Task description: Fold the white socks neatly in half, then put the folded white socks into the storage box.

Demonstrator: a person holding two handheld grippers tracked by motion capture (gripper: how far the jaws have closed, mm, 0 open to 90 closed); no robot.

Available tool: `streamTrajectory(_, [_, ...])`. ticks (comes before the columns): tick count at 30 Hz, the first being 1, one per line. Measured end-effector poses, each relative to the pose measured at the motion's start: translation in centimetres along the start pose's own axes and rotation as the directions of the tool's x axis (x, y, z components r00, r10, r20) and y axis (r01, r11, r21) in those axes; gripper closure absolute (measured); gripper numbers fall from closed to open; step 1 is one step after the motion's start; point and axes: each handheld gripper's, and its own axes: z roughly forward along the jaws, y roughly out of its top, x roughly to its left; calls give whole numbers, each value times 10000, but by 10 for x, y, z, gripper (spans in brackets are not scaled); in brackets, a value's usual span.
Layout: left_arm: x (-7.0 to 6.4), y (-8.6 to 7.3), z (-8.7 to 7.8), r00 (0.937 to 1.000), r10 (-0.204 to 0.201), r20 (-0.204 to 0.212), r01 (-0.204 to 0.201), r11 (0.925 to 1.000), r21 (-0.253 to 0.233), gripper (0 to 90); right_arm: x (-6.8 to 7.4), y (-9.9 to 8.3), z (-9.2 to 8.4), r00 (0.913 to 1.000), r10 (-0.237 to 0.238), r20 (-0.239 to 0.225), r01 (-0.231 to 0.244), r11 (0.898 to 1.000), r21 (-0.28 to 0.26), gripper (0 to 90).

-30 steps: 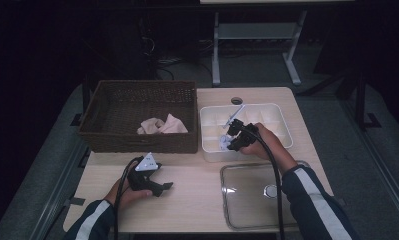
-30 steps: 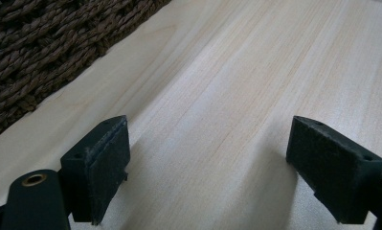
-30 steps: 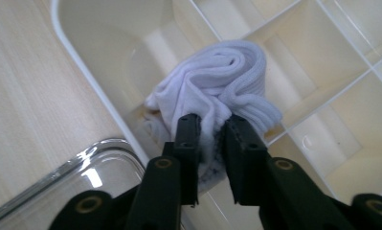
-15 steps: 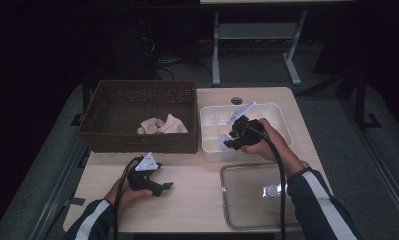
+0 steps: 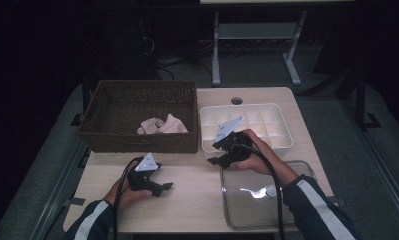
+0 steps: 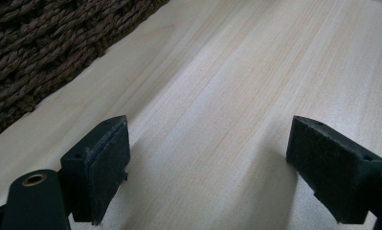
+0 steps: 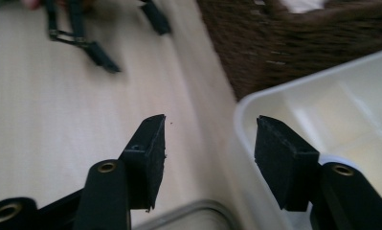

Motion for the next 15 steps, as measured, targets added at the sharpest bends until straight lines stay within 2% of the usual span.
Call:
streamTrajectory(3, [-1,0,0,10000,-20,15,20,10000,14,141,14,0,10,9995,-222,-224,217,9995,-237,392])
streamTrajectory(8, [-1,0,-1,10000,-7,49,6,10000,40,141,35,-5,30,9959,-732,-539,721,9971,-223,335])
streamTrajectory(13, [0,0,-1,10000,36,52,-37,10000,78,141,49,-11,46,9897,-1263,-674,1241,9916,-361,315])
streamTrajectory(15, [0,0,-1,9999,67,85,-68,9999,75,141,53,-14,51,9880,-1300,-837,1273,9912,-375,303])
